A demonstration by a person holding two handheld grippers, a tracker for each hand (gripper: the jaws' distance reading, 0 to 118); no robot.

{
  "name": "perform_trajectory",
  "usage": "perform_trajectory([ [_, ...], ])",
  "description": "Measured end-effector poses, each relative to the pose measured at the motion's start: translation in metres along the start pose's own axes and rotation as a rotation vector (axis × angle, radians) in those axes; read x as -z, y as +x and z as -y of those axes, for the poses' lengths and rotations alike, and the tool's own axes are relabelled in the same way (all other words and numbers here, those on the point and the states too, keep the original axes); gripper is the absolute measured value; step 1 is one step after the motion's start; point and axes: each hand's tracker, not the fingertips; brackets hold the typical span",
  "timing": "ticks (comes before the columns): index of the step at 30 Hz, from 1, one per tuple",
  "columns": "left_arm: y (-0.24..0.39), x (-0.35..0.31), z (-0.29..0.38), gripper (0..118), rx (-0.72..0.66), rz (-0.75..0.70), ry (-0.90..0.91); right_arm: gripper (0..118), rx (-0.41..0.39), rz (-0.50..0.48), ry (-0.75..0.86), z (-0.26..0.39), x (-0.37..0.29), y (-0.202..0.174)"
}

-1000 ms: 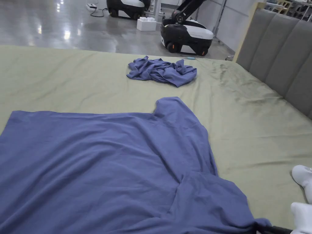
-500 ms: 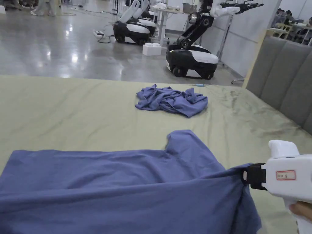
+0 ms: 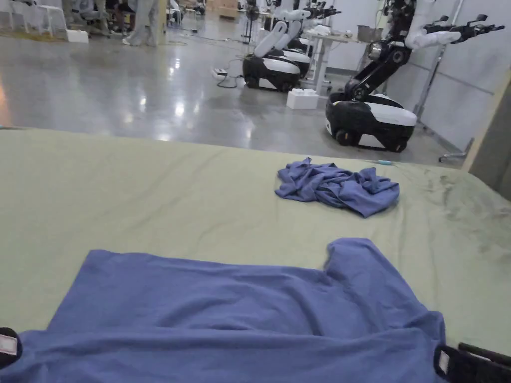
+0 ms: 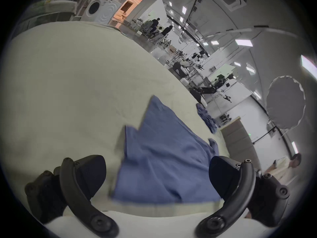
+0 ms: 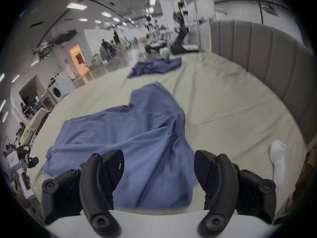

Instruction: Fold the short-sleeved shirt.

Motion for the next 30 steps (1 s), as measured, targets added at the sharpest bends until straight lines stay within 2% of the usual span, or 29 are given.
perform_trajectory([
  [2,0.001,-0.016,0.010,118,0.084,0.076,-0.230,91,-0.006,0.003,-0.035,0.025,-0.027,-0.007],
  [3,0.002,-0.022,0.021,118,0.124,0.070,-0.242,90,0.006,-0.002,-0.054,0.037,-0.035,-0.009],
  [4,0.006,-0.032,0.034,118,0.182,-0.053,-0.159,84,0.015,-0.024,-0.068,0.051,-0.043,-0.010],
  [5,0.007,-0.035,0.042,109,0.251,-0.170,-0.098,65,0.035,-0.038,-0.081,0.065,-0.050,-0.013],
  [6,0.009,-0.039,0.047,62,0.312,-0.249,-0.075,20,0.037,-0.038,-0.094,0.076,-0.054,-0.017],
  [7,0.007,-0.041,0.051,8,0.342,-0.270,-0.050,5,0.031,-0.029,-0.100,0.088,-0.057,-0.022],
  [8,0.003,-0.040,0.051,0,0.299,-0.323,-0.045,5,-0.005,-0.007,-0.100,0.100,-0.062,-0.028],
  [10,-0.014,-0.035,0.043,0,0.204,-0.277,-0.083,5,-0.073,0.014,-0.152,0.110,-0.061,-0.038],
  [12,-0.015,-0.028,0.035,0,0.241,-0.308,-0.083,5,-0.063,-0.023,-0.172,0.114,-0.061,-0.041],
  [14,-0.007,-0.020,0.031,0,0.351,-0.368,-0.062,5,-0.047,-0.040,-0.167,0.110,-0.061,-0.043],
  [16,-0.004,-0.015,0.015,1,0.349,-0.290,-0.059,5,-0.028,-0.051,-0.142,0.103,-0.062,-0.043],
  [17,0.001,-0.011,0.014,12,0.322,-0.241,-0.065,5,-0.018,-0.046,-0.128,0.100,-0.062,-0.042],
  [19,0.002,0.002,0.002,89,0.290,-0.221,-0.056,5,-0.013,-0.035,-0.115,0.092,-0.063,-0.043],
  [20,0.002,0.012,-0.004,104,0.293,-0.231,-0.068,5,-0.013,-0.033,-0.109,0.090,-0.064,-0.043],
  [23,0.001,0.043,-0.006,101,0.311,-0.281,-0.132,5,-0.020,-0.033,-0.108,0.087,-0.066,-0.041],
  [25,0.001,0.058,-0.002,91,0.315,-0.303,-0.182,5,-0.026,-0.027,-0.116,0.087,-0.065,-0.040],
  [26,0.000,0.063,0.002,91,0.311,-0.281,-0.209,5,-0.026,-0.021,-0.124,0.086,-0.064,-0.038],
  [27,0.001,0.066,0.005,53,0.310,-0.285,-0.232,5,-0.025,-0.011,-0.128,0.086,-0.063,-0.036],
  [28,0.002,0.069,0.010,23,0.319,-0.330,-0.244,5,-0.021,0.017,-0.134,0.084,-0.062,-0.033],
  [29,0.002,0.067,0.013,17,0.324,-0.320,-0.237,5,-0.022,0.047,-0.127,0.082,-0.061,-0.028],
  [30,0.004,0.065,0.015,16,0.347,-0.309,-0.236,13,-0.022,0.073,-0.101,0.078,-0.060,-0.024],
])
